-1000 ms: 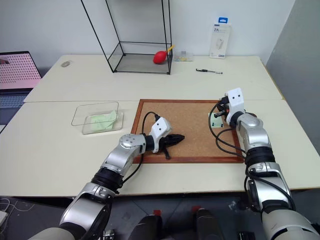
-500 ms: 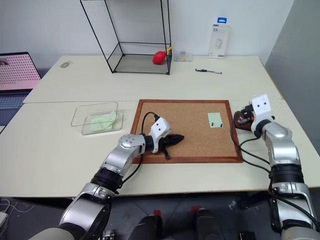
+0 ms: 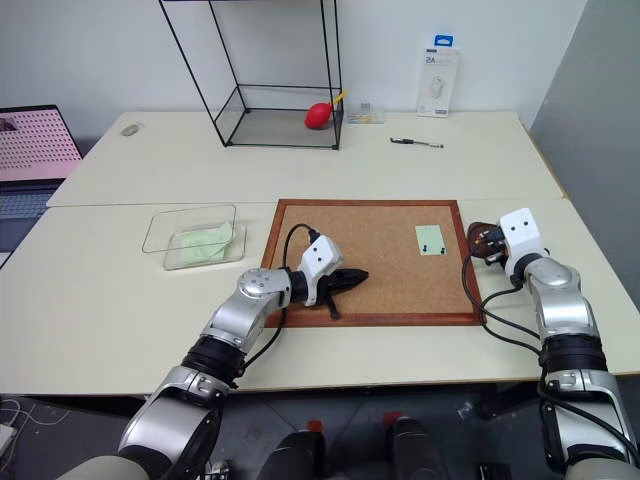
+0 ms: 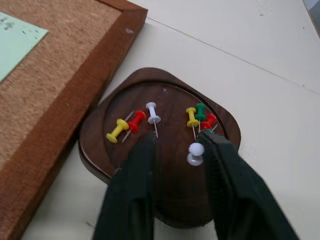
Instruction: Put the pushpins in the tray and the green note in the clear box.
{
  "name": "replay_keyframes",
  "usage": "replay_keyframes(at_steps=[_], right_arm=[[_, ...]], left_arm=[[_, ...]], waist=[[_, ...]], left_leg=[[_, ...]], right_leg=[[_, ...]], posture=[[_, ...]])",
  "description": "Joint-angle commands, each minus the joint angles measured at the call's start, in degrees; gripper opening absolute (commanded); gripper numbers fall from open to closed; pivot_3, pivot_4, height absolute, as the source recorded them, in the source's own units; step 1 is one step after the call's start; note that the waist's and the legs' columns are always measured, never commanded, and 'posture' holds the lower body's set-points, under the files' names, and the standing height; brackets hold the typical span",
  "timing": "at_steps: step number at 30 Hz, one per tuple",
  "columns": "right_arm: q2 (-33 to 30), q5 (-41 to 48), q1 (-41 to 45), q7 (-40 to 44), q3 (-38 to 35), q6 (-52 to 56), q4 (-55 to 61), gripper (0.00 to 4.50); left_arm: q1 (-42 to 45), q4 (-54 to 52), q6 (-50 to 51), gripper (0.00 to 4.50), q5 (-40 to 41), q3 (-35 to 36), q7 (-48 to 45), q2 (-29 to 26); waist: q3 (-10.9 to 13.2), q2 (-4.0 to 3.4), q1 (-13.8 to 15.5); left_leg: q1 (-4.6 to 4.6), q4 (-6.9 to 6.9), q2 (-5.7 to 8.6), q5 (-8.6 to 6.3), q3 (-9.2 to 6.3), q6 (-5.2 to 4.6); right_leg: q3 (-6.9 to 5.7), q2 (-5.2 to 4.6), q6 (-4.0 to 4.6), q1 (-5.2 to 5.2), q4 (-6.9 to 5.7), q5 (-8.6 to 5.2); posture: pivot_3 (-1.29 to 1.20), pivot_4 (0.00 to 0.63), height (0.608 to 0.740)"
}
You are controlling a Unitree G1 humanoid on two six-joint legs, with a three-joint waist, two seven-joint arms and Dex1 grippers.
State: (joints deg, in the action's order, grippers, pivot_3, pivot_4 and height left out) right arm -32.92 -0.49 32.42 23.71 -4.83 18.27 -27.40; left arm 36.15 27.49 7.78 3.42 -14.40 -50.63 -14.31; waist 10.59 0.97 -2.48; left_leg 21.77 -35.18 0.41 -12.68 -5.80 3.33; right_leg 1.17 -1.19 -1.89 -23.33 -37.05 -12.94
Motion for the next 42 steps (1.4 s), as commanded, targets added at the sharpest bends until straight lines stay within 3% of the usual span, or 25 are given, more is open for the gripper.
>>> replay_keyframes(at_steps=[1,11,12,21,29,39,42], right_arm=[[-0.7,0.1,2.0,-0.4,-0.7,-1.3,0.8,2.36],[-0.9,1.3,1.4,0.2,-1.9,0.0,2.2,4.44],[-0.9,1.4,1.3,0.3,-2.0,0.1,2.3,4.49],[-0.8,6.6,-0.6,4.2,-4.3,-1.6,8.1,4.49],[3.4,11.0,-4.5,7.4,-2.8,2.7,15.7,4.49],[7.8,9.3,-3.0,5.6,-0.4,1.3,10.6,4.49],[8.3,8.6,-2.1,5.0,-0.2,0.2,8.2,3.99]], left_arm=[[-1.3,1.5,0.5,0.0,-1.9,-1.7,-0.3,-0.2],[-1.2,1.7,0.0,0.0,-2.1,-1.6,-0.4,-0.3],[-1.2,1.7,-0.1,0.0,-2.2,-1.6,-0.4,-0.3],[-1.5,1.7,-0.4,0.0,-2.4,-1.5,-0.3,-0.2],[-1.4,1.9,-0.5,0.0,-2.5,-1.7,-0.5,-0.1],[-1.7,1.3,0.1,0.0,-2.5,-1.6,-0.4,-0.4],[-1.8,1.0,0.3,0.0,-2.5,-1.5,-0.3,-0.6]], waist=[[0.0,0.0,0.0],[0.0,0.0,0.0],[0.0,0.0,0.0],[0.0,0.0,0.0],[0.0,0.0,0.0],[0.0,0.0,0.0],[0.0,-0.01,-0.1]], left_leg=[[0.0,0.0,0.0,0.0,0.0,0.0],[0.0,0.0,0.0,0.0,0.0,0.0],[0.0,0.0,0.0,0.0,-0.01,0.0],[0.0,0.0,0.0,0.0,-0.01,0.0],[-0.01,0.0,-0.01,0.0,-0.04,0.0],[-0.01,0.0,-0.01,0.0,-0.06,0.0],[-0.03,0.0,-0.01,0.0,-0.06,0.0]], right_leg=[[0.0,0.0,0.0,0.0,0.0,0.0],[0.0,0.0,0.0,0.0,0.0,0.0],[0.0,0.0,0.0,0.0,0.0,0.0],[0.0,0.0,0.0,0.0,0.0,0.0],[-0.03,0.01,-0.01,0.03,0.0,0.0],[-0.05,0.01,0.0,0.03,-0.01,0.0],[-0.05,0.01,0.0,0.03,-0.01,0.0]], posture=[[0.0,0.15,0.74],[0.0,0.15,0.74],[0.0,0.15,0.74],[0.0,0.15,0.74],[0.0,0.15,0.74],[0.0,0.15,0.74],[0.0,0.15,0.74]])
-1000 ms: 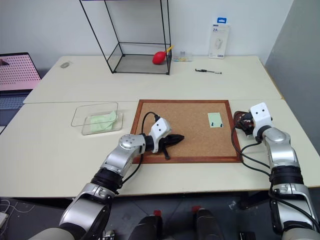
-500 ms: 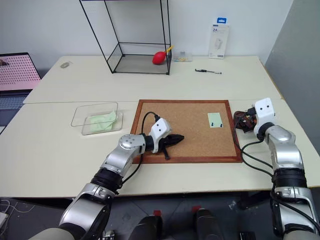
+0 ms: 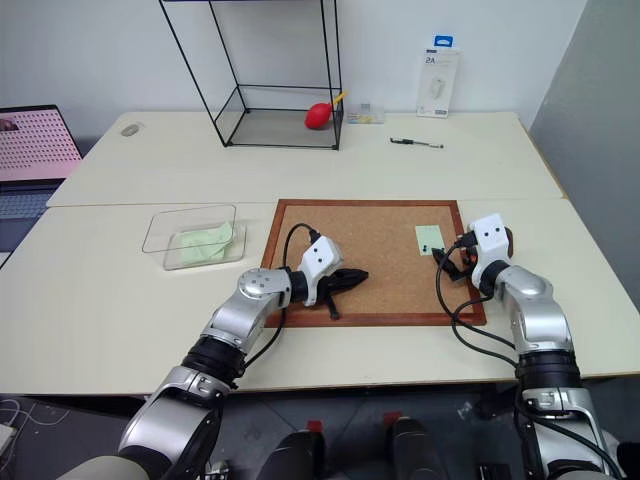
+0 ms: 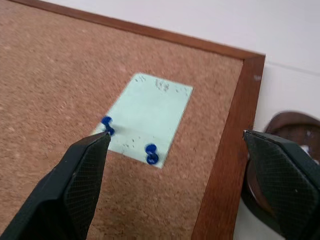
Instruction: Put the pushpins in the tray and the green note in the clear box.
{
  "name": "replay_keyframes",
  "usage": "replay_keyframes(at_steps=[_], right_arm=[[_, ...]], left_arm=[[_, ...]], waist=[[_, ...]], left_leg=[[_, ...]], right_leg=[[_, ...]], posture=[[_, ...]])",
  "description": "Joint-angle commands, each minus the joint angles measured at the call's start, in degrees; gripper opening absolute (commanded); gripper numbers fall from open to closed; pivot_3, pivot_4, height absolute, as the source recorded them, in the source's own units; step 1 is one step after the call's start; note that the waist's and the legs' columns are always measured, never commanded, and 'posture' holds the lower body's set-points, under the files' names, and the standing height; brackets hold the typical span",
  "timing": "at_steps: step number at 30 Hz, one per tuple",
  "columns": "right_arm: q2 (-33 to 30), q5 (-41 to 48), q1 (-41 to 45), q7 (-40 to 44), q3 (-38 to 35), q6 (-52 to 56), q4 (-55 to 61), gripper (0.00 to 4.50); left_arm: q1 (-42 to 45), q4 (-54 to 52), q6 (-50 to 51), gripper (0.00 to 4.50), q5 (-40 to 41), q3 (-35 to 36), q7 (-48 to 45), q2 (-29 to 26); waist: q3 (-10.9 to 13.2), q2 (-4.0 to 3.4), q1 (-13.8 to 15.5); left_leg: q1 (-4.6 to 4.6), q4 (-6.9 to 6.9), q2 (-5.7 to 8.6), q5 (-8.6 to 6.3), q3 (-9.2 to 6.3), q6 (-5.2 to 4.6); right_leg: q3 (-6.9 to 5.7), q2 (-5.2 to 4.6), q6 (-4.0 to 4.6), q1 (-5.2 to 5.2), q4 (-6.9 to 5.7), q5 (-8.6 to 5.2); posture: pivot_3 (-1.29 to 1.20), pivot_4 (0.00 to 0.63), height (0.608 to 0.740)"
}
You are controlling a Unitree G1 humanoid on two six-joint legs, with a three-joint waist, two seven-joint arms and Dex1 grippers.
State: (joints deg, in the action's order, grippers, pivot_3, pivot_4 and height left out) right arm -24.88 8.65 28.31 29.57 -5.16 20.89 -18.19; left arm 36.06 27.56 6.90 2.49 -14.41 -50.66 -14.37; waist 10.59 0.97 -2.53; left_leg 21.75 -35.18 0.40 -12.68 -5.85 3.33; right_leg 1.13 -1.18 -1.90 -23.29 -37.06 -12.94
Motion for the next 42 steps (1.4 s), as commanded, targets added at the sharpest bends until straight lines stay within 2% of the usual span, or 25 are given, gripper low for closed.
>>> replay_keyframes(at_steps=[1,5,9,13,19,36,42], right_arm=[[0.3,-0.8,2.1,-0.9,0.1,-2.7,-1.4,3.72],[0.3,-0.9,2.1,-0.5,0.3,-3.4,-2.1,2.74],[0.3,-0.8,1.8,-0.4,0.5,-3.4,-1.8,2.01],[0.2,-0.5,1.4,-0.1,0.6,-3.3,-1.3,1.08],[0.2,0.7,0.6,0.7,0.0,-3.9,0.2,0.09],[0.7,6.7,-1.9,2.0,-3.4,-3.6,8.5,0.03],[-1.5,5.8,-2.0,0.9,-4.7,-3.8,7.9,0.03]], left_arm=[[-1.7,0.8,1.3,0.0,-1.5,-1.4,-0.3,-0.6],[-1.9,0.5,1.4,0.0,-1.5,-1.3,-0.2,-0.7],[-2.1,0.2,1.6,0.0,-1.5,-1.3,-0.2,-0.7],[-2.1,0.4,1.5,0.0,-1.5,-1.3,-0.2,-0.8],[-1.9,0.8,1.5,0.0,-1.5,-1.3,-0.2,-0.6],[-0.9,3.2,1.9,0.0,-3.1,-2.1,0.8,-0.6],[-1.0,3.2,2.0,0.0,-3.3,-2.2,0.9,-0.7]], waist=[[0.0,0.0,0.0],[0.0,0.0,0.0],[0.0,-0.01,0.0],[0.0,-0.01,-0.1],[0.0,-0.01,0.0],[0.0,-0.01,0.0],[0.0,-0.02,0.1]], left_leg=[[0.0,0.0,0.0,0.0,0.0,0.0],[0.0,0.0,0.0,0.0,0.0,0.0],[0.0,0.0,-0.01,0.0,-0.01,0.0],[0.0,0.0,0.0,0.0,0.0,0.0],[0.01,0.0,0.0,0.0,-0.01,0.0],[-0.04,-0.01,0.0,0.0,-0.04,0.0],[-0.05,-0.01,0.0,0.0,-0.03,0.0]], right_leg=[[0.0,0.0,0.0,0.0,0.0,0.0],[0.01,0.0,0.0,0.0,0.01,0.0],[-0.01,0.0,0.0,0.0,0.0,0.0],[0.0,0.01,0.0,0.0,0.01,0.0],[-0.01,0.0,0.0,0.0,0.01,0.0],[-0.03,0.0,-0.01,0.06,0.0,0.0],[-0.02,0.0,-0.01,0.06,-0.01,0.0]], posture=[[0.0,0.15,0.74],[0.0,0.15,0.74],[0.0,0.15,0.74],[0.0,0.15,0.74],[0.0,0.15,0.74],[0.0,0.15,0.74],[0.0,0.15,0.74]])
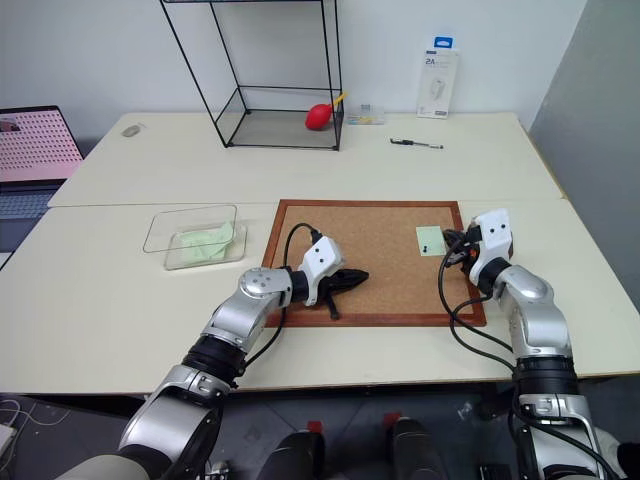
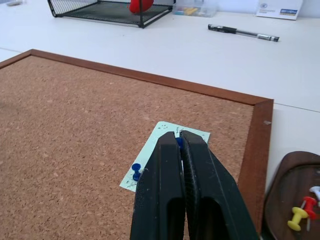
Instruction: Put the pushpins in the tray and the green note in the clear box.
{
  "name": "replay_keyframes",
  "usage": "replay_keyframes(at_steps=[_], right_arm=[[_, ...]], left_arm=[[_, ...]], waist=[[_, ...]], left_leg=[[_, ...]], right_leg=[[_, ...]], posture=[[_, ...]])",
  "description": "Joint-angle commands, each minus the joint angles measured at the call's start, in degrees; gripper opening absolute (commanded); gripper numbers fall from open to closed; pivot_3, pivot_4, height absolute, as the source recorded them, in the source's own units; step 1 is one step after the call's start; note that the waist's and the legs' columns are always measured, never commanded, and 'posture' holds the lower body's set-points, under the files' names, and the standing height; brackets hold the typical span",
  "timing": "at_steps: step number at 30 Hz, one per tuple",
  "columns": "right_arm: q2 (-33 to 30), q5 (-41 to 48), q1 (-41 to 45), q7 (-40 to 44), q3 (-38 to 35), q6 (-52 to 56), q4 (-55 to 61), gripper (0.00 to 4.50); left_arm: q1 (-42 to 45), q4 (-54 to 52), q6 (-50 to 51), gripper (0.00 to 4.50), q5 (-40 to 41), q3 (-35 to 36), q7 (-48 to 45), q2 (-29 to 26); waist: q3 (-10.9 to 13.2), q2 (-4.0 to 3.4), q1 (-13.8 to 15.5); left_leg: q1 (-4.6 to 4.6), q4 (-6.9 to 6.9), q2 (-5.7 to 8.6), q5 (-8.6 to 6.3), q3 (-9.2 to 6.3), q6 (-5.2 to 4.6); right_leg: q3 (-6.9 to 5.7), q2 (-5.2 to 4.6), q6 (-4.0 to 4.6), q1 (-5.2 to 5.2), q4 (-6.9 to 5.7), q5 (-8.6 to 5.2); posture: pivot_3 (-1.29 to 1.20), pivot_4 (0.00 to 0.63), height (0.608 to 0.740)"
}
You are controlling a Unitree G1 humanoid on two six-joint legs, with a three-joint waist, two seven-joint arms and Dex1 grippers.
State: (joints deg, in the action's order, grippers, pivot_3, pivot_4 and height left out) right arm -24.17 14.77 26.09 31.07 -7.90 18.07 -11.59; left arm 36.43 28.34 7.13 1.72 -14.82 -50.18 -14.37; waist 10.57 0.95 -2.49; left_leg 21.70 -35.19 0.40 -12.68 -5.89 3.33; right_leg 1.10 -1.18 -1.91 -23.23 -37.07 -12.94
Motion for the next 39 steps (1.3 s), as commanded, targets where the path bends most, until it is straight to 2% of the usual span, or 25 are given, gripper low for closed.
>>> replay_keyframes(at_steps=[1,8,17,18,19,22,28,31,32,38,39], right_arm=[[-3.0,-1.1,0.2,-1.1,-2.2,-1.4,0.5,0.03],[-7.4,-8.7,1.2,-7.1,-0.6,-5.0,-6.9,0.03],[-7.4,-12.2,3.3,-9.3,0.4,-6.3,-12.9,0.03],[-7.3,-12.3,3.5,-9.5,0.4,-6.4,-13.4,0.46],[-7.2,-12.4,3.8,-9.6,0.4,-6.6,-14.0,0.53],[-6.9,-12.6,4.3,-9.7,0.7,-6.9,-15.2,1.26],[-6.8,-12.9,4.9,-9.8,0.8,-7.3,-16.2,2.27],[-6.9,-12.9,5.0,-9.9,0.5,-7.5,-16.5,3.06],[-6.9,-12.8,5.1,-9.9,0.4,-7.5,-16.5,3.17],[-6.4,-10.5,5.7,-10.1,-1.6,-4.6,-17.0,4.46],[-6.3,-10.2,5.7,-10.0,-1.8,-4.2,-17.1,4.48]], left_arm=[[-1.4,2.4,1.8,0.0,-2.5,-1.8,0.4,-0.6],[-1.3,2.5,1.5,0.0,-2.4,-2.0,0.4,-0.7],[-0.9,3.1,1.1,0.0,-2.4,-2.1,0.6,-0.6],[-1.0,3.1,1.0,0.0,-2.4,-2.1,0.6,-0.7],[-1.1,3.1,1.0,0.0,-2.4,-2.1,0.6,-0.7],[-1.2,3.0,1.0,0.0,-2.4,-2.2,0.7,-0.7],[-1.3,2.9,0.9,0.0,-2.5,-2.2,0.7,-0.9],[-1.3,3.0,0.8,0.0,-2.5,-2.2,0.8,-0.9],[-1.3,3.0,0.8,0.0,-2.5,-2.2,0.8,-0.9],[-1.3,3.2,0.5,0.0,-2.6,-2.3,0.8,-0.9],[-1.3,3.2,0.4,0.0,-2.6,-2.3,0.8,-0.9]], waist=[[0.0,0.0,0.0],[0.0,-0.01,0.1],[0.0,-0.04,0.1],[0.0,-0.05,0.1],[0.0,-0.05,0.1],[-0.1,-0.05,0.1],[-0.1,-0.05,0.1],[-0.1,-0.06,0.1],[-0.1,-0.06,0.1],[-0.1,-0.06,0.1],[-0.1,-0.06,0.1]], left_leg=[[0.0,0.0,0.0,0.0,0.0,0.0],[-0.01,0.0,0.0,0.0,0.03,0.0],[-0.03,0.0,0.01,0.0,0.06,0.0],[-0.03,0.0,0.01,0.0,0.06,-0.01],[-0.03,0.0,0.01,0.01,0.06,-0.01],[-0.03,0.0,0.01,0.01,0.05,-0.01],[-0.04,0.0,0.01,0.01,0.05,-0.01],[-0.03,0.0,0.01,0.01,0.05,-0.01],[-0.03,0.0,0.01,0.01,0.05,-0.01],[-0.04,0.0,0.01,0.01,0.06,-0.01],[-0.04,0.0,0.01,0.01,0.06,-0.01]], right_leg=[[0.0,0.0,0.0,0.0,0.0,0.0],[0.02,0.0,0.0,0.01,0.01,0.0],[0.05,0.0,-0.01,0.02,0.0,0.0],[0.05,0.0,-0.01,0.02,0.0,0.01],[0.05,0.0,-0.01,0.02,0.0,0.01],[0.05,0.0,-0.02,0.03,0.01,0.01],[0.05,0.0,-0.02,0.03,0.01,0.01],[0.05,0.0,-0.02,0.03,0.01,0.01],[0.05,0.0,-0.02,0.03,0.01,0.01],[0.05,0.0,-0.03,0.03,0.01,0.02],[0.05,0.0,-0.03,0.03,0.01,0.02]], posture=[[0.0,0.15,0.74],[0.0,0.15,0.74],[0.0,0.15,0.74],[0.0,0.15,0.74],[0.0,0.15,0.74],[0.0,0.15,0.74],[0.0,0.15,0.74],[0.0,0.15,0.74],[0.0,0.15,0.74],[0.0,0.15,0.74],[0.0,0.15,0.74]])
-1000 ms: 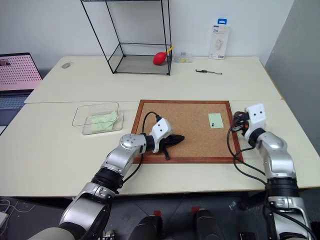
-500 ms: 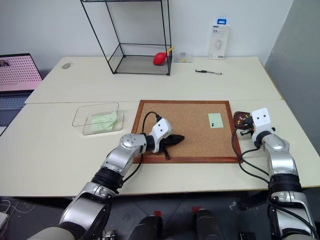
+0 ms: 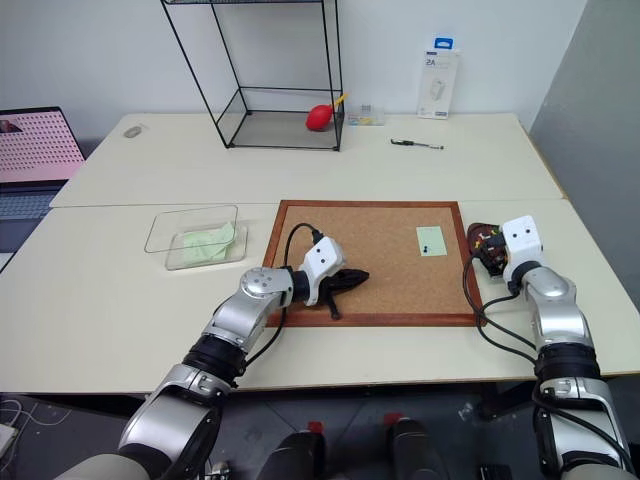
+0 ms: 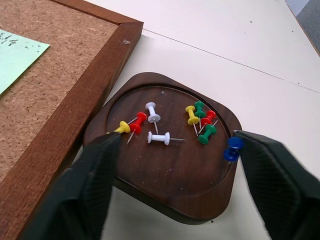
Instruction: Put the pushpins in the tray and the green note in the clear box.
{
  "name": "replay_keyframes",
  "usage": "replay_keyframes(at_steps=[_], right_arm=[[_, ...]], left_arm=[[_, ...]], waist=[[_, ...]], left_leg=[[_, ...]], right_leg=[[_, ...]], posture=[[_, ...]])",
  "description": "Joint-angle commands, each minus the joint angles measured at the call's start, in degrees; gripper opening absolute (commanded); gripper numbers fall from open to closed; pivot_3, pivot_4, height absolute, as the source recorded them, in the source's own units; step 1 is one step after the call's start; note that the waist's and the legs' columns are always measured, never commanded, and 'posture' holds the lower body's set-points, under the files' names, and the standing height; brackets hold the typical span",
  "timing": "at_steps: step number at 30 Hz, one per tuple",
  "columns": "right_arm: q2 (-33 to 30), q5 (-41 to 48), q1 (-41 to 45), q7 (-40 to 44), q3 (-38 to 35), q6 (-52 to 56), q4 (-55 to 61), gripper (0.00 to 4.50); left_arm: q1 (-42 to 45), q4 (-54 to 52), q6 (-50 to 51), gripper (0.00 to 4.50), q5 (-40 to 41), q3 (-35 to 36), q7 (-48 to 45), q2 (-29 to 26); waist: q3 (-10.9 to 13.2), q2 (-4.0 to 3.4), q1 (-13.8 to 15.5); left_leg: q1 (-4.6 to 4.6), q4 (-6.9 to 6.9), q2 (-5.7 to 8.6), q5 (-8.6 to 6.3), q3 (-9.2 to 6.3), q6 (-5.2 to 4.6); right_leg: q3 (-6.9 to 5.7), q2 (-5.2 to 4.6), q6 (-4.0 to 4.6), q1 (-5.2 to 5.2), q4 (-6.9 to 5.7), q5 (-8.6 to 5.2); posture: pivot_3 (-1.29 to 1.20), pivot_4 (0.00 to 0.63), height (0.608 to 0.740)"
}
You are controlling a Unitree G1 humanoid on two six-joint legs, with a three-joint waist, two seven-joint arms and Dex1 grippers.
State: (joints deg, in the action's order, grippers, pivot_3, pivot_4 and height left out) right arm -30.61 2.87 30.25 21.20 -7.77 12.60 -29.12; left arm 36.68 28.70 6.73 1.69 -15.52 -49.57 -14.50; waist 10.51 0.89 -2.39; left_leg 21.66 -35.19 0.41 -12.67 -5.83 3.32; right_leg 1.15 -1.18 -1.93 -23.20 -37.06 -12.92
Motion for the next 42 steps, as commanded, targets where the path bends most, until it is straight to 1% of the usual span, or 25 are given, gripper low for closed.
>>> replay_keyframes(at_steps=[1,9,19,21,23,27,32,36,41,42], right_arm=[[0.2,2.2,1.6,0.1,-2.0,1.6,0.5,4.48],[0.4,6.3,1.1,3.9,-3.1,3.1,2.9,4.48],[0.9,8.1,0.4,4.6,-3.8,3.6,4.8,4.48],[1.1,9.2,0.2,5.4,-4.2,2.5,6.1,4.48],[1.8,12.0,-0.6,8.5,-4.2,3.7,9.9,4.48],[2.9,14.6,-3.1,12.4,-1.8,7.0,16.8,4.48],[5.1,14.4,-5.0,13.4,2.2,9.1,21.0,4.48],[7.2,12.5,-3.8,12.1,4.4,7.8,18.0,4.48],[8.8,10.9,-1.0,11.0,4.8,5.6,12.5,4.48],[9.0,10.6,-0.6,10.9,4.8,5.2,11.7,4.3]], left_arm=[[-1.5,2.9,0.7,0.0,-2.6,-1.7,0.1,-0.8],[-1.3,3.2,0.3,0.0,-2.8,-1.8,0.3,-0.7],[-1.3,3.2,0.2,0.0,-2.9,-1.8,0.3,-0.9],[-1.2,3.3,0.2,0.0,-2.9,-1.8,0.4,-0.8],[-1.2,3.2,0.3,0.0,-2.9,-1.8,0.4,-0.9],[-1.1,3.4,0.2,0.0,-2.9,-1.7,0.5,-0.8],[-1.1,3.6,0.1,0.0,-2.8,-1.7,0.6,-0.8],[-0.9,3.8,0.0,0.0,-2.8,-1.7,0.7,-0.9],[-0.9,3.8,0.1,0.0,-2.8,-1.6,0.7,-0.9],[-0.9,3.8,0.1,0.0,-2.8,-1.6,0.7,-0.9]], waist=[[0.0,0.0,0.0],[0.0,0.0,0.0],[0.0,-0.01,0.0],[0.0,-0.01,0.0],[0.0,-0.01,0.0],[0.0,-0.01,0.0],[0.0,-0.02,0.0],[0.0,-0.03,0.0],[0.0,-0.03,0.0],[0.0,-0.03,0.0]], left_leg=[[0.0,0.0,0.0,0.0,0.0,0.0],[0.0,0.0,0.0,0.0,0.0,0.0],[0.0,0.0,0.0,0.0,-0.01,0.0],[0.01,0.0,0.0,0.0,0.0,0.0],[0.0,0.0,0.0,0.0,-0.01,0.0],[0.01,0.0,0.0,0.0,-0.03,0.0],[0.0,0.0,-0.01,0.0,-0.05,0.0],[0.0,0.0,-0.01,0.0,-0.05,0.0],[0.0,0.0,-0.01,0.0,-0.06,0.0],[0.0,0.0,-0.01,0.0,-0.06,0.0]], right_leg=[[0.0,0.0,0.0,0.0,0.0,0.0],[0.0,0.0,0.0,0.0,0.0,0.0],[-0.01,0.0,0.0,0.0,0.0,0.0],[0.0,0.0,0.0,0.0,0.01,0.0],[-0.01,0.0,0.0,0.0,0.0,0.0],[-0.03,0.0,-0.01,0.0,0.01,0.0],[-0.04,0.01,-0.01,0.0,0.01,0.0],[-0.05,0.0,-0.01,0.0,0.0,0.0],[-0.06,0.01,-0.01,0.0,0.01,0.0],[-0.07,0.01,-0.01,0.0,0.01,0.0]], posture=[[0.0,0.15,0.74],[0.0,0.15,0.74],[0.0,0.15,0.74],[0.0,0.15,0.74],[0.0,0.15,0.74],[0.0,0.15,0.74],[0.0,0.15,0.74],[0.0,0.15,0.74],[0.0,0.15,0.74],[0.0,0.15,0.74]])
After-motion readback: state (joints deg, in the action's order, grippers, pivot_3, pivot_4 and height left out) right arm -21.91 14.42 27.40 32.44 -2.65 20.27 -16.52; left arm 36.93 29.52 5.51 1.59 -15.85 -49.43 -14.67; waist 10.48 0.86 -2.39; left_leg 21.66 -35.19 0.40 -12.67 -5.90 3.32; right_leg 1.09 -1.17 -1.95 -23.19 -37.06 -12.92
